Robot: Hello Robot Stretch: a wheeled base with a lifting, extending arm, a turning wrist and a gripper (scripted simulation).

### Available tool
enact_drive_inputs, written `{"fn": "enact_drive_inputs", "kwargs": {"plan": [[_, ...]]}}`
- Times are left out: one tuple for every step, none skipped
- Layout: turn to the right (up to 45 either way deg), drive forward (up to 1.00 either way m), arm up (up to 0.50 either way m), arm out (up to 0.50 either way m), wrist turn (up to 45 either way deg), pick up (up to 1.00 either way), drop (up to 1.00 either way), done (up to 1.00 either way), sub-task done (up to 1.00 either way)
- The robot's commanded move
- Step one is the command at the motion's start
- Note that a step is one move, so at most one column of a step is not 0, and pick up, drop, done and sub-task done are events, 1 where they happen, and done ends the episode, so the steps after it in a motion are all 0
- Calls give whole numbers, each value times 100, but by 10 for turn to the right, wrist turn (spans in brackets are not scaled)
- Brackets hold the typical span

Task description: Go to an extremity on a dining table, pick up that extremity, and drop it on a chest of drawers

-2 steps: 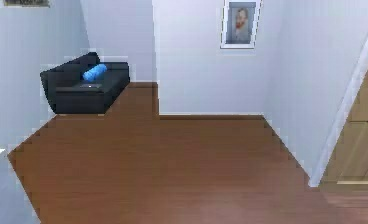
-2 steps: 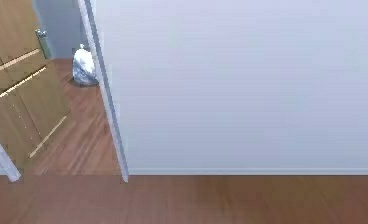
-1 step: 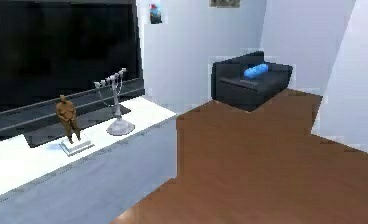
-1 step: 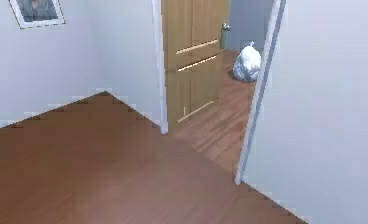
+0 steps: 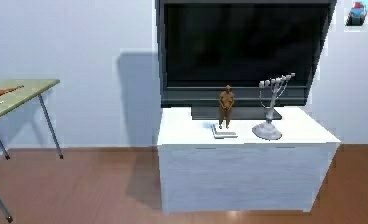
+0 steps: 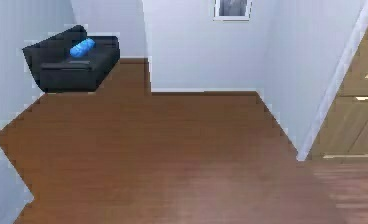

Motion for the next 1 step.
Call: {"fn": "enact_drive_inputs", "kwargs": {"plan": [[-450, 0, 0, 0, 0, 0, 0, 0, 0]]}}
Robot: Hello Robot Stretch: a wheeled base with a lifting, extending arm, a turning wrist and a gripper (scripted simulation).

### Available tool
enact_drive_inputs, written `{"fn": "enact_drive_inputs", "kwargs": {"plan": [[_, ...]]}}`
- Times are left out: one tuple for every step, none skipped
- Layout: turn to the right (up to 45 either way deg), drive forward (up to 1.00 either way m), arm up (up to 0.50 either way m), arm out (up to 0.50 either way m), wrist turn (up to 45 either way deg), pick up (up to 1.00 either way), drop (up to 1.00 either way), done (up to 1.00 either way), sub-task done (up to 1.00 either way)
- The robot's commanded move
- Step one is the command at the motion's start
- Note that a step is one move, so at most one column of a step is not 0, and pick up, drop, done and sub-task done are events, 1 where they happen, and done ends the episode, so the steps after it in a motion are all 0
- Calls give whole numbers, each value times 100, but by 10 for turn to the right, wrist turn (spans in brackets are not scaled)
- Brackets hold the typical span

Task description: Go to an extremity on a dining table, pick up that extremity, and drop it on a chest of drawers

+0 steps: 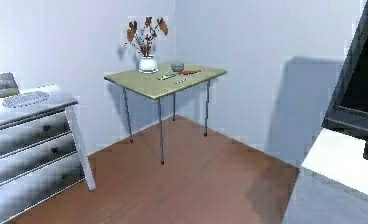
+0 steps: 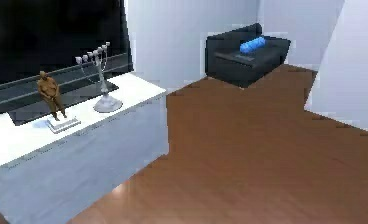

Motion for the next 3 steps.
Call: {"fn": "enact_drive_inputs", "kwargs": {"plan": [[-180, 0, 0, 0, 0, 0, 0, 0, 0], [0, 65, 0, 0, 0, 0, 0, 0, 0], [450, 0, 0, 0, 0, 0, 0, 0, 0]]}}
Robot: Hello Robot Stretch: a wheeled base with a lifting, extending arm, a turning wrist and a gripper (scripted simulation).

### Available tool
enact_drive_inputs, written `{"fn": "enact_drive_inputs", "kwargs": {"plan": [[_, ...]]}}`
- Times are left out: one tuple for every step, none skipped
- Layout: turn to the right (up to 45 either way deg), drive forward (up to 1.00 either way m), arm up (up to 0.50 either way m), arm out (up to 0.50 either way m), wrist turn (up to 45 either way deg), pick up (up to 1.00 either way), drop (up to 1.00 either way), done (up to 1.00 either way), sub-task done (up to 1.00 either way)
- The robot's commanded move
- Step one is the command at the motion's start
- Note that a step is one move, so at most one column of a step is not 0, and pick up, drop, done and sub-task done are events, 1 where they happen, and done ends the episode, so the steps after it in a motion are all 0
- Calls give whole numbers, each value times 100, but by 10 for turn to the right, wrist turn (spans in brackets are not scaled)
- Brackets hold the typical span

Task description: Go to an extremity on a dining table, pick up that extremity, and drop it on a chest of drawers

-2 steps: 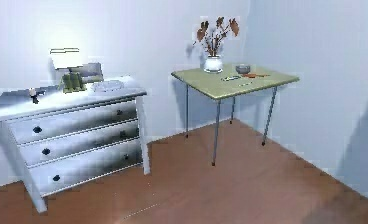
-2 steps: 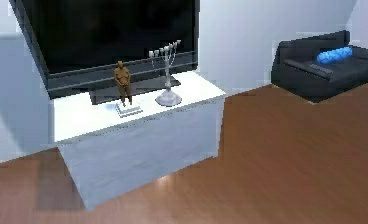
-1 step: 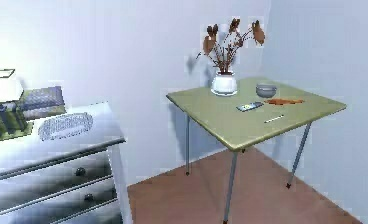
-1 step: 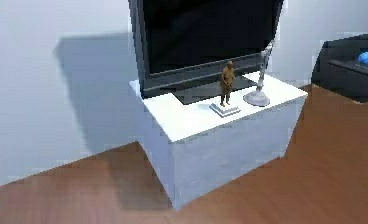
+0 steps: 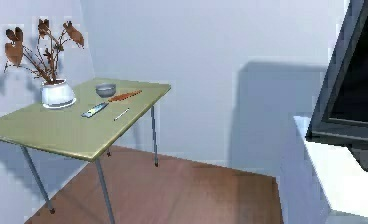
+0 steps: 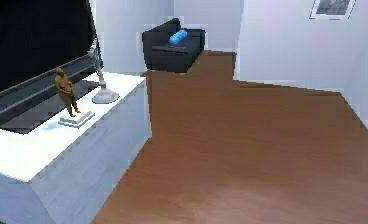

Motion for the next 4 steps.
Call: {"fn": "enact_drive_inputs", "kwargs": {"plan": [[150, 0, 0, 0, 0, 0, 0, 0, 0], [0, 90, 0, 0, 0, 0, 0, 0, 0], [-450, 0, 0, 0, 0, 0, 0, 0, 0], [-450, 0, 0, 0, 0, 0, 0, 0, 0]]}}
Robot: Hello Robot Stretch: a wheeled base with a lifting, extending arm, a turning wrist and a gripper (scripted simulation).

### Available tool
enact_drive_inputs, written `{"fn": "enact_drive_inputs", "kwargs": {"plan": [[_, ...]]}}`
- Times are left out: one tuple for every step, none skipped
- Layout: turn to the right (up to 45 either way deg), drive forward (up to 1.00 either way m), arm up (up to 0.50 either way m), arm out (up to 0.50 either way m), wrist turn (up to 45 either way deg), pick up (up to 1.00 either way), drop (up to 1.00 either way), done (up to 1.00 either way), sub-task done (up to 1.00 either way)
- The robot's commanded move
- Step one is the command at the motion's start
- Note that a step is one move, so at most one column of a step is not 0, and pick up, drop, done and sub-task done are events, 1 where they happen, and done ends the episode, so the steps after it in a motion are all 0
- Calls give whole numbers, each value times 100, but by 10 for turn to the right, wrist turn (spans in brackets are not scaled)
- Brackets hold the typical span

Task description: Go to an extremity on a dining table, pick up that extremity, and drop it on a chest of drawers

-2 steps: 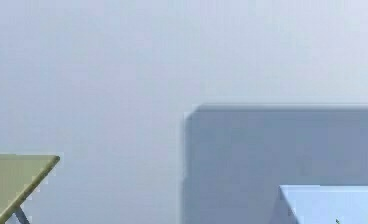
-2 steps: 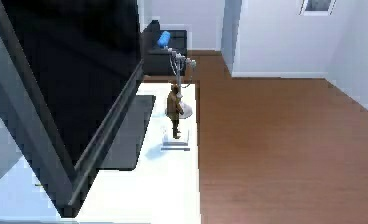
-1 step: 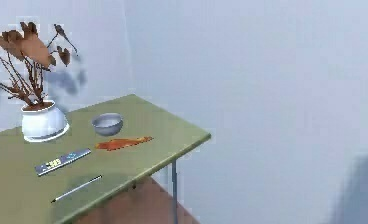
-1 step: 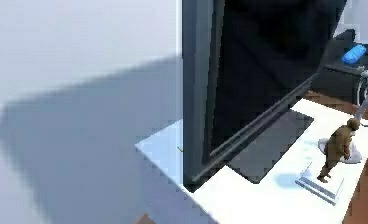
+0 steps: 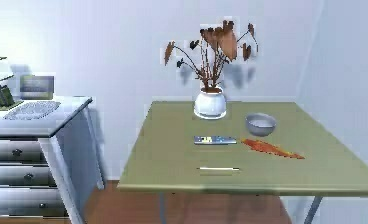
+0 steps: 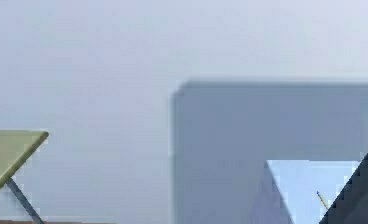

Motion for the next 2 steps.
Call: {"fn": "enact_drive_inputs", "kwargs": {"plan": [[-450, 0, 0, 0, 0, 0, 0, 0, 0], [-240, 0, 0, 0, 0, 0, 0, 0, 0]]}}
